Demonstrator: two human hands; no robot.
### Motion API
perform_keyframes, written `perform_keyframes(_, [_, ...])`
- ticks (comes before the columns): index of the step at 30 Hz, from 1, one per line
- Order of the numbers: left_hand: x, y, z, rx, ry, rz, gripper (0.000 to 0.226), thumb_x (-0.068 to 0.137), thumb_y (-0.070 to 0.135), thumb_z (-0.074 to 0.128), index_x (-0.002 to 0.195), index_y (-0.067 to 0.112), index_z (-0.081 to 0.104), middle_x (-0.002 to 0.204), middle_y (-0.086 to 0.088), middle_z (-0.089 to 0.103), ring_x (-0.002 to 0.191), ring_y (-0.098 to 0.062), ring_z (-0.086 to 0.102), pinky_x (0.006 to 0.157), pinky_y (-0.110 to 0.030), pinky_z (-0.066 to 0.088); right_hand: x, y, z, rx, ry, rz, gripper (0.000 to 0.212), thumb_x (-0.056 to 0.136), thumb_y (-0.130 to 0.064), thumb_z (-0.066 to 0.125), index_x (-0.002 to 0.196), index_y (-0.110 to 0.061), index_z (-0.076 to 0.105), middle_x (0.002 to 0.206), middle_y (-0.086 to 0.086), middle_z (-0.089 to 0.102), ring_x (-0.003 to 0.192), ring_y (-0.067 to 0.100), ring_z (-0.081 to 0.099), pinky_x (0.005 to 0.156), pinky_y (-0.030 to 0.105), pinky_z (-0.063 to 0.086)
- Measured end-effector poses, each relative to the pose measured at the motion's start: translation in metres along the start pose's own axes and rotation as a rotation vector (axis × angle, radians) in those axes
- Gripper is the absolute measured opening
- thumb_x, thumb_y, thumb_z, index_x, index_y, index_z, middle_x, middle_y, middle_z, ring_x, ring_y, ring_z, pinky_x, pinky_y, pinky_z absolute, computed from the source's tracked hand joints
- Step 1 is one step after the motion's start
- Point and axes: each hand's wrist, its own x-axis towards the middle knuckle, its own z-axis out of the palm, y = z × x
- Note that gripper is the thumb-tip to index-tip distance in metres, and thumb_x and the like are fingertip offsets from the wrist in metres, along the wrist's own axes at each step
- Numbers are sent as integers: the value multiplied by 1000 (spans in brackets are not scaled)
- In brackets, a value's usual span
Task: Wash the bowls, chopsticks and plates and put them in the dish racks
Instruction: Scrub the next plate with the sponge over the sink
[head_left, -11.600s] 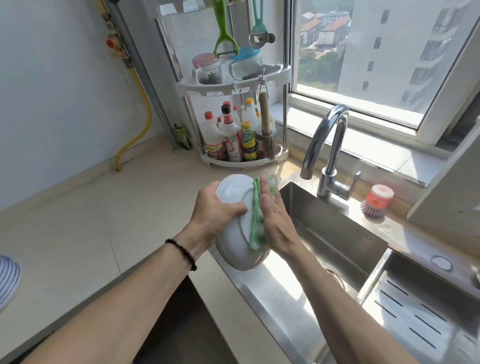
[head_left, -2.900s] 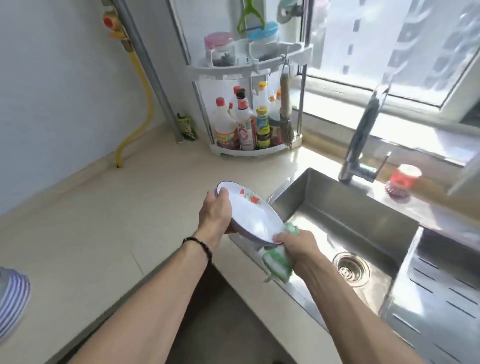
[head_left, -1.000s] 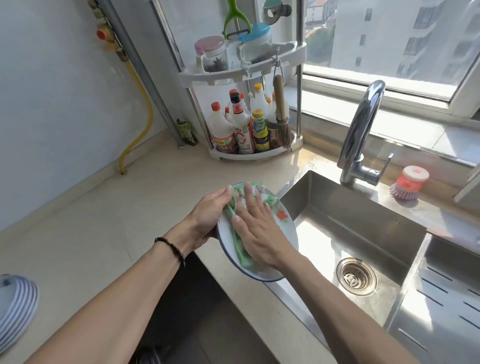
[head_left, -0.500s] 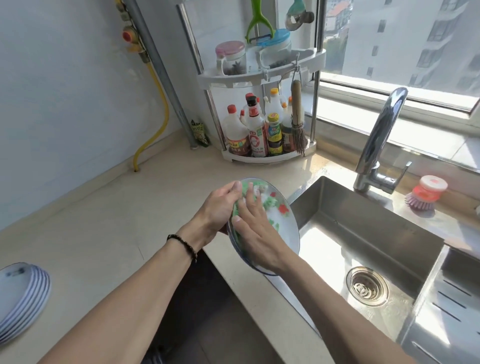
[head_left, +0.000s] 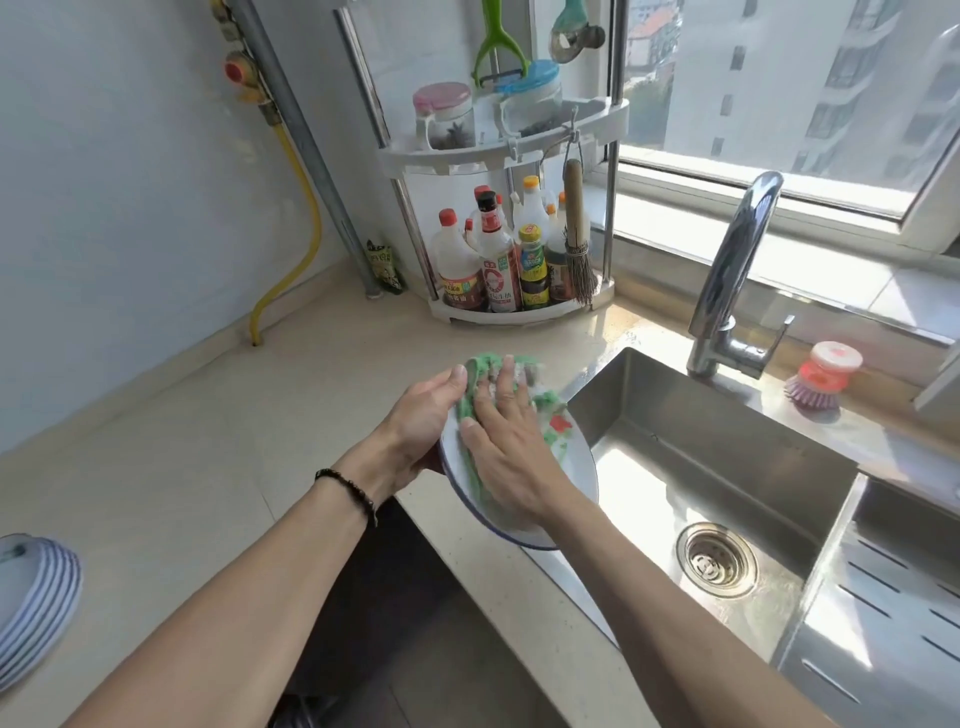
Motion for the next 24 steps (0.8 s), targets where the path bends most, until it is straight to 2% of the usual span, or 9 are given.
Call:
perform_keyframes(2, [1, -3, 0, -37, -1, 12, 39, 109, 38, 32, 128, 19, 61, 117, -11, 73, 106, -32, 70, 93, -55, 55, -8, 0, 0, -7, -107, -102, 57, 110, -35, 22, 159, -25, -5, 161, -5, -29, 142, 9, -33, 121, 36, -16])
perform_keyframes(6, [1, -3, 6, 27, 36, 66, 36, 109, 37, 33, 120, 23, 64, 115, -8, 74, 97, -24, 74, 70, -38, 61, -3, 6, -13, 75, -83, 21, 53, 110, -36, 19, 158, -27, -2, 158, -8, -30, 146, 9, -28, 124, 48, -10])
perform_keyframes(10, [5, 0, 3, -34, 129, 117, 37, 110, 33, 32, 119, 16, 63, 117, -12, 72, 107, -28, 71, 97, -49, 54, -20, -4, -5, 134, -186, -174, 56, 107, -43, 21, 160, -32, 8, 166, -6, -15, 151, 10, -22, 122, 39, -11])
perform_keyframes(12, [4, 0, 0, -13, 154, 158, 39, 109, 36, 34, 126, 15, 62, 122, -11, 70, 114, -27, 67, 104, -50, 50, -25, 3, -15, 133, -261, -176, 51, 109, -44, 20, 158, -33, 14, 166, -12, -10, 152, 5, -15, 122, 37, -11])
perform_keyframes(15, [4, -7, 11, 80, 185, 213, 42, 103, 48, 40, 129, 22, 61, 131, 1, 65, 124, -15, 60, 108, -41, 47, -17, -6, -24, 284, -224, -25, 46, 110, -44, 21, 155, -38, 12, 166, -10, -11, 152, 8, -15, 125, 46, -8])
perform_keyframes(18, [6, -6, 13, 44, 276, 260, 30, 110, 32, 35, 111, 30, 65, 113, 13, 69, 107, 4, 65, 90, -20, 52, -24, -12, -12, 301, -204, -123, 51, 99, -54, 30, 148, -40, 38, 168, -9, -7, 151, 6, -18, 123, 45, -12])
perform_keyframes(19, [8, -4, 9, 27, 281, 263, 31, 110, 29, 33, 108, 33, 64, 111, 12, 70, 104, 3, 66, 89, -20, 52, -28, -6, -11, 232, -229, -150, 54, 99, -56, 35, 150, -38, 37, 167, -13, -8, 151, 3, -17, 122, 44, -14])
perform_keyframes(21, [13, -4, 1, 68, 305, 273, 32, 110, 31, 32, 108, 31, 64, 118, 1, 70, 112, -12, 64, 98, -33, 51, -35, 14, -13, -6, -263, -140, 68, 97, -60, 47, 156, -35, 26, 164, -19, -14, 151, 2, -15, 122, 51, -13])
perform_keyframes(24, [13, -6, 9, 93, 502, 276, 36, 109, 34, 31, 124, 17, 59, 123, -10, 64, 113, -24, 59, 97, -41, 50, -34, 16, -6, -164, -226, -96, 94, 87, -62, 62, 159, -36, 9, 165, -11, -18, 153, 11, -13, 120, 60, -13])
